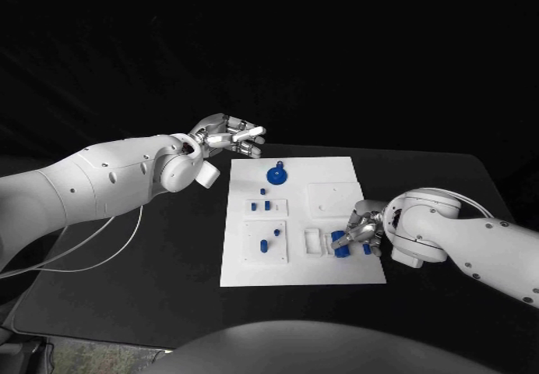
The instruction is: Assemble the parts on the task board
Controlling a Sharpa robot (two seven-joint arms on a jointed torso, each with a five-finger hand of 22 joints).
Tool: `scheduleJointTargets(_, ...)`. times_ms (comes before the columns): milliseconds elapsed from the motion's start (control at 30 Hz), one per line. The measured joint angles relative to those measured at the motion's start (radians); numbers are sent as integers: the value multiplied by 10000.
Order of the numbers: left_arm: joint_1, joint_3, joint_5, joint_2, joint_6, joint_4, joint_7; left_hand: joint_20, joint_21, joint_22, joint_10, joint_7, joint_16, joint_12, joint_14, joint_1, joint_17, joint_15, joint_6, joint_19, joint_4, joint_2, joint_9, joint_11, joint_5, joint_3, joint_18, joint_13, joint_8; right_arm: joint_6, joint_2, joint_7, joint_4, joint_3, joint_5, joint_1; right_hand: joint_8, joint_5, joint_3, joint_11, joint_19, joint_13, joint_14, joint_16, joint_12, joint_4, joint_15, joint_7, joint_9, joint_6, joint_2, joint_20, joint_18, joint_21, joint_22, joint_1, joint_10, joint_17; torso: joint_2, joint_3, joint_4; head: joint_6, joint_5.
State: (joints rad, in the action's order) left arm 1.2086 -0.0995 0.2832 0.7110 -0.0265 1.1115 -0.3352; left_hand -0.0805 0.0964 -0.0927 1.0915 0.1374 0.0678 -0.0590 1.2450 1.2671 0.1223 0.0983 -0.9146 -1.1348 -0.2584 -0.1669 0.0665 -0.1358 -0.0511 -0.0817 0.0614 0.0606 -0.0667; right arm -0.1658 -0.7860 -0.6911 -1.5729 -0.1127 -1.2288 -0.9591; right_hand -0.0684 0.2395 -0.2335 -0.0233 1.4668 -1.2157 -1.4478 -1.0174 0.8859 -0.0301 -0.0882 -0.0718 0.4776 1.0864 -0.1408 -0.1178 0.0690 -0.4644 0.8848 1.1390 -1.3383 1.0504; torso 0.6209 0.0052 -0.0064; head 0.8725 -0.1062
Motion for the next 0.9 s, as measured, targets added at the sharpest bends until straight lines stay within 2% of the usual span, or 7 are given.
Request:
scheduleJointTargets(133, 0, 0, 0, -3, -23, -3, 13, 0, 0, 7, 0, 0, 0, 0, 0, -97, 11, 0, 0, 0, 126, 97, 0, 0, 0, 49, -1, 0, 0, 42, 2, 29, 1, 17, 1, -5, 1, 785, 251, -54, 0, 0, 12, 0, 0, -260, 14, -7, 2, -4, 84, 0, -14, 0, 42, 77, 55, 24, 0, 0, 1, 2, 6)
scheduleJointTargets(267, -1, 0, 1, -3, -45, -4, 31, 0, 0, 12, 0, 0, 0, 0, 0, -135, 24, 0, 0, 0, 218, 135, -1, 0, 0, 54, -1, 0, 0, 172, -24, 77, 10, 42, 65, 2, 3, 2637, 236, -18, 0, 49, -21, 26, -116, -246, -16, 2, 180, 103, 207, 0, -26, 0, 104, -46, 127, 24, -1, 0, 1, 2, 14)
scheduleJointTargets(367, -1, 0, 1, 3, -62, -4, 46, 0, 0, 12, 0, 0, 0, 0, 0, -135, 24, 0, 0, 0, 218, 135, -1, 0, 0, 54, -1, -1, 0, 343, -82, 144, 23, 59, 234, 18, 59, 3194, 147, -20, 0, 61, -28, 39, -116, -158, -21, -23, 421, 184, 298, 0, -30, 0, 193, -138, 128, 26, -2, 1, 0, 2, 20)
scheduleJointTargets(567, -1, 0, 5, 5, -91, -7, 84, 0, 0, 11, 0, 0, 0, 0, 0, -191, 40, 0, 0, 0, 332, 190, -1, 0, 0, 85, -1, -1, 0, 697, -325, 262, -109, 110, 812, 22, 145, 3375, 146, -91, 0, 71, -77, 49, -116, -158, -42, 0, 405, 277, 557, 0, 0, 0, 357, -439, 233, 62, -3, -5, -7, -17, 35)
scheduleJointTargets(633, -1, 0, 7, 4, -99, -15, 99, 0, 0, 17, -32, 9, 0, 0, 0, -191, 40, 0, -9, 0, 347, 190, -1, -32, 0, 99, -1, -1, 0, 796, -421, 263, -198, 129, 1046, -2, 81, 3116, -14, -96, 0, 125, -82, 117, -203, -317, -46, 46, -892, 323, 618, 0, 1, 0, 358, -555, 230, 33, -3, -5, -10, -18, 48)
scheduleJointTargets(700, -1, -1, 11, -4, -107, -25, 114, 1, 0, 21, -91, 37, 0, 0, 0, -135, 52, 0, -37, 0, 396, 246, -1, -19, 0, 149, -1, -1, 0, 868, -528, 243, -326, 133, 1277, -50, 148, 2819, -1232, -129, 0, 150, -83, 118, -203, -1535, -47, 55, -1967, 329, 607, 0, 1, 0, 358, -591, 237, 9, -2, -5, -12, -25, 49)
scheduleJointTargets(900, -1, -1, 25, -16, -132, -36, 152, 1, 0, 21, -91, 37, 0, 0, 0, -222, 88, 0, -37, 0, 583, 328, -1, -19, 0, 141, -1, -1, 0, 1018, -702, 85, -612, 96, 1633, -199, 184, 1730, -1412, -121, 0, 171, -85, 117, -204, -1779, -49, 52, -2063, 339, 643, 0, 0, 47, 357, -627, 229, 10, 4, 6, -11, -41, 33)
